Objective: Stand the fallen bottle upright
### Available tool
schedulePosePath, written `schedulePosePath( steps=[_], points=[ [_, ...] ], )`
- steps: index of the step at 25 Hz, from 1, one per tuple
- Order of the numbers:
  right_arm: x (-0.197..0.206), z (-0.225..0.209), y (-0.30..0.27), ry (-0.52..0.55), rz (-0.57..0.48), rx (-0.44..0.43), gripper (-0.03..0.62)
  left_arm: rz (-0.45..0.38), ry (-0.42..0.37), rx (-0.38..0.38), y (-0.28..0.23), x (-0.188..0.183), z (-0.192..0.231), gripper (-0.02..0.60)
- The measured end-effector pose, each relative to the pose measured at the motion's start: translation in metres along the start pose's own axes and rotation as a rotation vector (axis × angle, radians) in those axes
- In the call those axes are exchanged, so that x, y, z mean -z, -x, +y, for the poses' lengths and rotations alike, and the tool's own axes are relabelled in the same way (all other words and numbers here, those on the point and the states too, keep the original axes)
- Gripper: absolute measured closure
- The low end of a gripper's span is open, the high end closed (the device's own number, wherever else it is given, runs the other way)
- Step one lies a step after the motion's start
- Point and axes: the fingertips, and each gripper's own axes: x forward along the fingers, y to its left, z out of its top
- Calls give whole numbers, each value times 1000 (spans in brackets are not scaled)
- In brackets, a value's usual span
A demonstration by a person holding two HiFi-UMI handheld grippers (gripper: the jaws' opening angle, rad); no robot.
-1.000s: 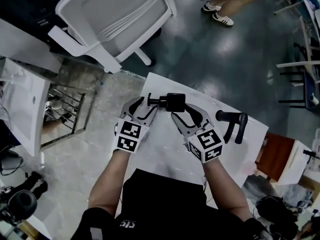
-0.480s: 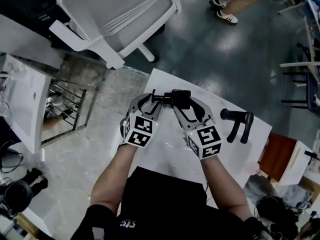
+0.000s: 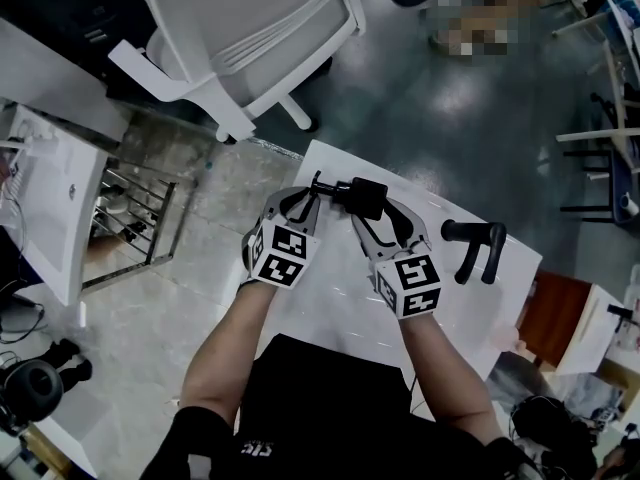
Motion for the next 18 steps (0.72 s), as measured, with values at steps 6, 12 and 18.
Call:
schedulePosePath(
  steps=[6,12,18],
  points=[
    [3,-13,0,-9,-5,52,345,-11,-64,-1,-1,-4,3,411],
    [8,-18,-4,-49,-3,27,332,-11,-203,58,-9,-11,-2,412],
    [11,-20,-3,-73,-11,12,336,-67,-146,99,-5,-21,-2,432]
  ],
)
